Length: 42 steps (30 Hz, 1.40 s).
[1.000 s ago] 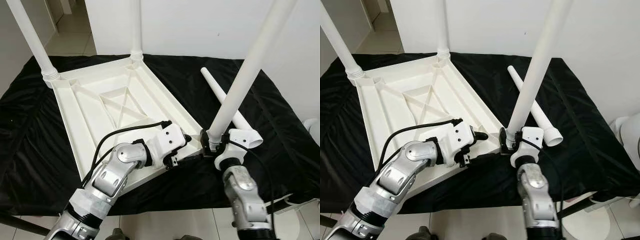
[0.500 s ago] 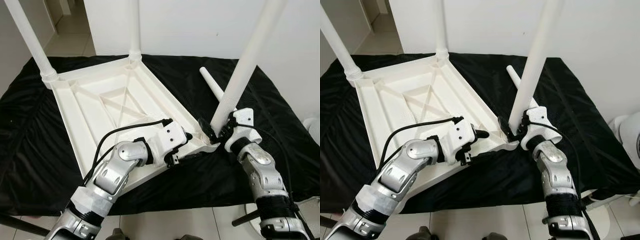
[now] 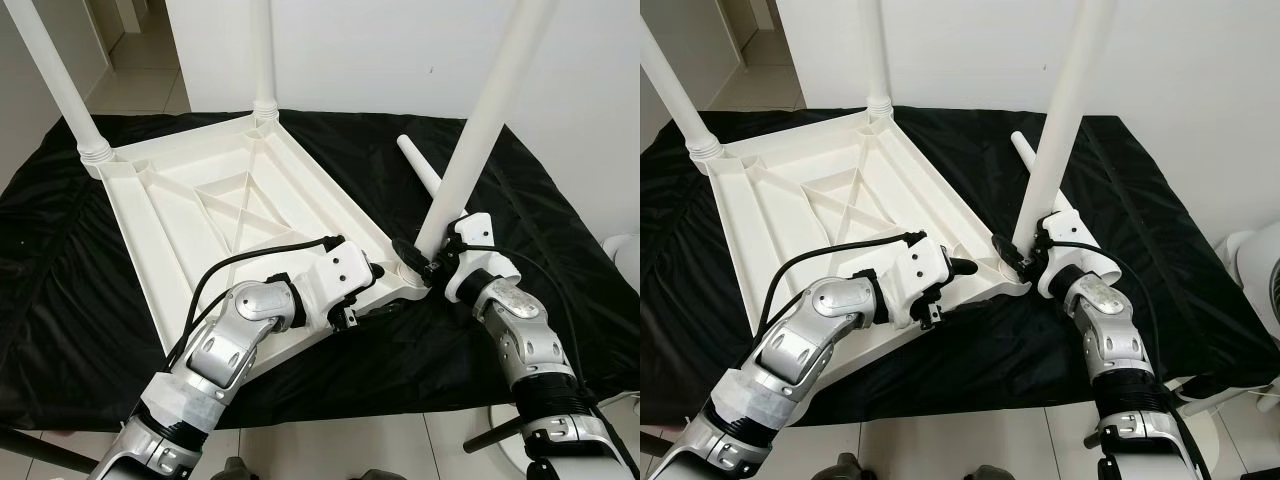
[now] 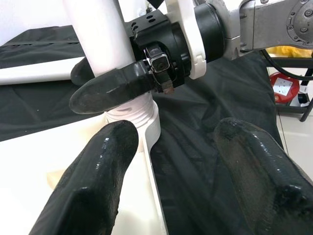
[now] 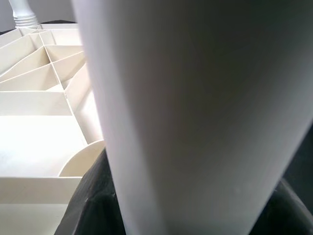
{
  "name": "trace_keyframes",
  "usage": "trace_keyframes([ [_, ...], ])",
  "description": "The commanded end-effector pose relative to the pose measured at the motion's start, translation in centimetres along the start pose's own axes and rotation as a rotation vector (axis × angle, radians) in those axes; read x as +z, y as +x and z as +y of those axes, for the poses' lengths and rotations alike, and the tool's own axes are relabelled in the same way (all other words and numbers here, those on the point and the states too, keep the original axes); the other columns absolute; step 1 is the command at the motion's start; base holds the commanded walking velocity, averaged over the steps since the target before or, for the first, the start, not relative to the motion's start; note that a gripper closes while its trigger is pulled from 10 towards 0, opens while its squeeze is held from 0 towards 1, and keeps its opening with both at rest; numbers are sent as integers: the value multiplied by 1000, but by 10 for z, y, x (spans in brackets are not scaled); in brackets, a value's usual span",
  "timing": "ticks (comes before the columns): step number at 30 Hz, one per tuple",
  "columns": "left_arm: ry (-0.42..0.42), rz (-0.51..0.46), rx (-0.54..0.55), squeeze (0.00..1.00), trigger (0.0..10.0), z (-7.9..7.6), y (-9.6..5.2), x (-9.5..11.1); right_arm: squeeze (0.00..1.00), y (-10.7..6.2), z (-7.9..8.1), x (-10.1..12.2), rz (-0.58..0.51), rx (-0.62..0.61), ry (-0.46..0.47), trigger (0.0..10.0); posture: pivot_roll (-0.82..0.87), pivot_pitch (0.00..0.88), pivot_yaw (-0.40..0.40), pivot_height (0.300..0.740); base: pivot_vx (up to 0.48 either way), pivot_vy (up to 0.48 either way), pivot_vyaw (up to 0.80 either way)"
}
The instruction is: Building children table
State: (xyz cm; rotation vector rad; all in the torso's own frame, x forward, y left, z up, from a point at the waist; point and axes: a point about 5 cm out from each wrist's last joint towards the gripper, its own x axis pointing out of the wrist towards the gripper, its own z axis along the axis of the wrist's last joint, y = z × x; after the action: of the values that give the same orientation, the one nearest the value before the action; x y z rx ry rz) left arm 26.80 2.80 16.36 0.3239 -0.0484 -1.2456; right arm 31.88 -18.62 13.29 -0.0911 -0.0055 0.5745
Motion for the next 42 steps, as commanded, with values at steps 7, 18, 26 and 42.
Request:
trace_keyframes([
  [7,10,14,34,0,10000,2,0,-1,0,-8,6,-14,26,-35,71,10000,-16,0,-4,740,0,0,0],
  [18,8,11,32,0,10000,1,1,-1,0,1,17,-19,62,-402,155,10000,-17,3,-13,740,0,0,0],
  [26,-3,11,38,0,10000,-2,1,-2,0,2,38,-14,21,-691,213,10000,-7,2,-41,740,0,0,0],
  [42,4,11,46,0,10000,-3,0,-3,329,4,61,5,-96,-713,253,10000,-1,0,-55,740,0,0,0],
])
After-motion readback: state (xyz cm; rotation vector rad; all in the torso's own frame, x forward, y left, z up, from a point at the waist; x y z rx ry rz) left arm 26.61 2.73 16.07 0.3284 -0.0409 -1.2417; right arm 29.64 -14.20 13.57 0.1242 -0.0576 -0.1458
